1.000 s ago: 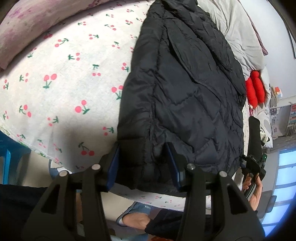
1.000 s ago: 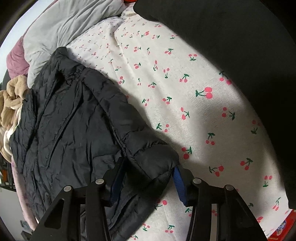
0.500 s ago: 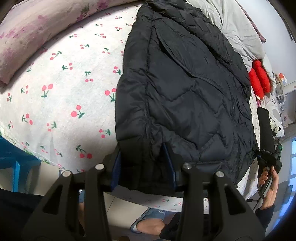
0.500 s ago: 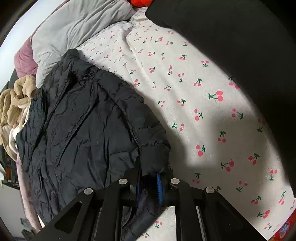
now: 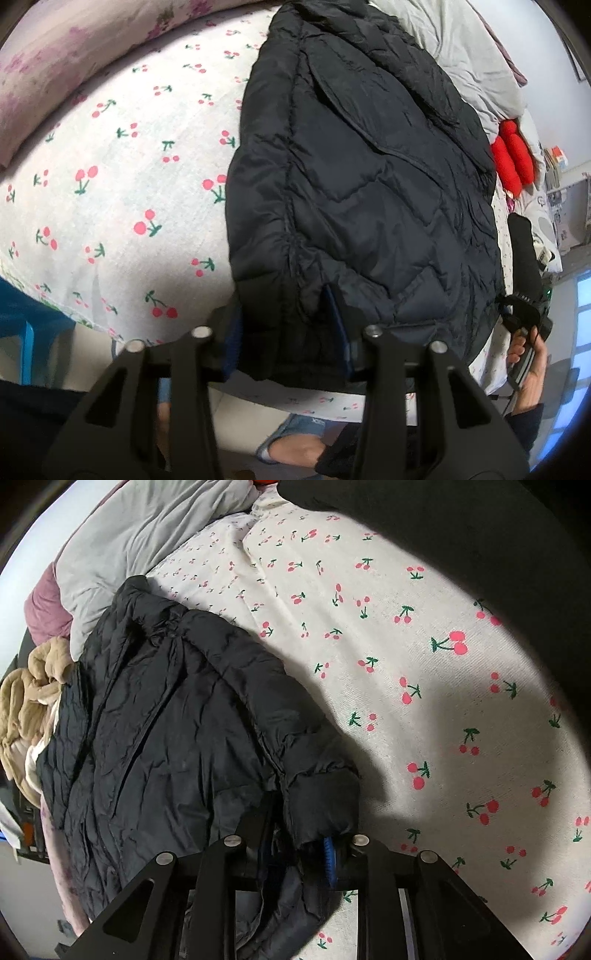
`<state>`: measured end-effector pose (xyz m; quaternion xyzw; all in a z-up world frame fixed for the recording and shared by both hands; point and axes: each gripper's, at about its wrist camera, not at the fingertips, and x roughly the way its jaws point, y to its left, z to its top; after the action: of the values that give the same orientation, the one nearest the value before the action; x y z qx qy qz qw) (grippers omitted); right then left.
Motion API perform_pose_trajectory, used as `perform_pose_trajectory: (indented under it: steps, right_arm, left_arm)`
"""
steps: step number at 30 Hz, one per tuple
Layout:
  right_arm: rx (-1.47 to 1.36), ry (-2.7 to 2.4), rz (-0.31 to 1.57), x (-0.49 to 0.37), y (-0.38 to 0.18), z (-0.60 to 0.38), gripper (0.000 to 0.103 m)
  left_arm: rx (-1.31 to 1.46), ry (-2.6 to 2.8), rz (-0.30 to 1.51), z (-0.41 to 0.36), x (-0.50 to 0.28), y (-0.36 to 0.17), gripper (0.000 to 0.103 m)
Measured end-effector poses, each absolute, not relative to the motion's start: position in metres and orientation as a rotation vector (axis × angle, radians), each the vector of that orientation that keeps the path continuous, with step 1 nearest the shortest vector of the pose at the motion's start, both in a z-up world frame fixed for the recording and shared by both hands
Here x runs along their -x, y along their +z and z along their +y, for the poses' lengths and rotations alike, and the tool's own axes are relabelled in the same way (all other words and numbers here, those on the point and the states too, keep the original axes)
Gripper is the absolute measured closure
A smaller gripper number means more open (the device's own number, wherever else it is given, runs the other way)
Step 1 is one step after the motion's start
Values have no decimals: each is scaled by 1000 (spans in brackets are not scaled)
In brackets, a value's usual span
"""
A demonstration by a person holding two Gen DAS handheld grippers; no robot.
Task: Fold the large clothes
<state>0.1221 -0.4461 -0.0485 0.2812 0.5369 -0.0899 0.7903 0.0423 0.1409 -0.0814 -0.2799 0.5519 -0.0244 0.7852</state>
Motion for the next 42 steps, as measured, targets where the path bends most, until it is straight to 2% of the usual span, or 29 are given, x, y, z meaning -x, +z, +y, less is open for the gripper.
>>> perform_pose_trajectory:
  steps: [2,6,16,22,28,33,36,39,40,41,42]
  right_arm:
    - [-587,-185,1136,-121,-42,-442,92]
    - [-626,-148,1046,-113,-17,-439,96]
    - [-704,111,781,-62,79,-413,98]
    - [-720,279,627,14,121,-394,98]
    - [-757,348,425,102,163,-397,98]
    - [-723,360,347,97,206,-399,98]
    - [-728,358,422,33,210,-397,98]
    - [-673,262,532,-52,188,-391,94]
    - [-674,202,561,-76,175,-393,87]
    - [-693,129,590,-102,156,-397,83]
    - [-717,60,619,-120,137,-404,78]
  left_arm:
    - [615,-83,1184,140,-43,-79,86]
    - [654,-118,1147,147,-40,-64,92]
    - [799,-205,956,191,1,15,95]
    - [866,-257,842,220,68,68,96]
    - [856,-291,764,235,88,125,96]
    - [838,-238,703,244,40,155,95]
    - [863,-158,745,247,-20,146,95]
    - [883,-98,841,245,-99,119,91]
    - [893,-66,878,247,-127,106,89]
    - [895,-42,902,247,-148,94,82]
    - [878,-32,921,248,-167,80,70]
